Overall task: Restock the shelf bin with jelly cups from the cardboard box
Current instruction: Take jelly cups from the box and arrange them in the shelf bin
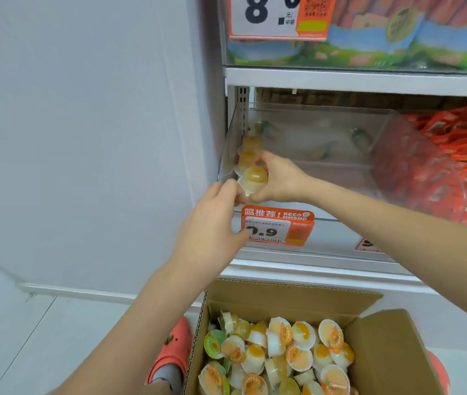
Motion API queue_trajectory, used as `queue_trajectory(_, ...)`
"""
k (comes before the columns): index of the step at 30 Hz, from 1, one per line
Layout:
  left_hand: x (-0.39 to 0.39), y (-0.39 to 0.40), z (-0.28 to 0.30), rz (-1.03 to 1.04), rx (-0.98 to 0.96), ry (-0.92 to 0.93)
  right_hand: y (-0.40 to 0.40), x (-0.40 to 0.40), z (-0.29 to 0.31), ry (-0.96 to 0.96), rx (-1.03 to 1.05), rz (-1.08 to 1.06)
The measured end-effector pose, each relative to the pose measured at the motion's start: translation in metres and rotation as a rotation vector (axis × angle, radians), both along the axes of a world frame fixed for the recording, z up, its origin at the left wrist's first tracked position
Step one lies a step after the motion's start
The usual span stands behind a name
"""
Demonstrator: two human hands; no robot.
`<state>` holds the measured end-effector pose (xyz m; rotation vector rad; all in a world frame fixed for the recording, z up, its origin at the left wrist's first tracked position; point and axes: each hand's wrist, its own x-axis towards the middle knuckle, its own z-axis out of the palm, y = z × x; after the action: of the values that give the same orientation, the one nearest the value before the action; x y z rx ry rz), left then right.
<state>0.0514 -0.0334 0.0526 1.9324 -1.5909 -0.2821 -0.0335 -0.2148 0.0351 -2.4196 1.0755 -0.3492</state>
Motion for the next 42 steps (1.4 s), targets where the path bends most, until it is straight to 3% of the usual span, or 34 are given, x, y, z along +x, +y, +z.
queue_trajectory(20, 0.014, 0.005, 0.001, 0.039, 0.003, -0.117, -0.011, 0.005, -0.026, -0.016, -0.184, 0.034)
queue_trajectory(24, 0.014, 0.005, -0.005, 0.001, 0.030, -0.130, -0.010, 0.004, -0.027, -0.046, -0.105, 0.049)
queue_trajectory(27, 0.019, 0.005, -0.009, -0.016, 0.036, -0.093, -0.002, -0.004, -0.014, -0.170, -0.063, -0.020)
queue_trajectory(32, 0.018, 0.015, -0.017, -0.083, 0.092, 0.082, 0.051, -0.069, 0.020, -0.676, -0.210, -0.268)
queue_trajectory(35, 0.011, 0.018, -0.032, -0.181, 0.227, 0.094, 0.103, -0.118, -0.007, -0.799, -0.246, -0.403)
queue_trajectory(38, -0.004, 0.024, -0.078, -0.255, 0.384, 0.085, 0.158, -0.150, -0.083, -0.648, -0.029, -0.485)
queue_trajectory(42, -0.025, 0.040, -0.173, -0.311, 0.687, -0.004, 0.202, -0.172, -0.184, -0.092, 0.251, -0.300)
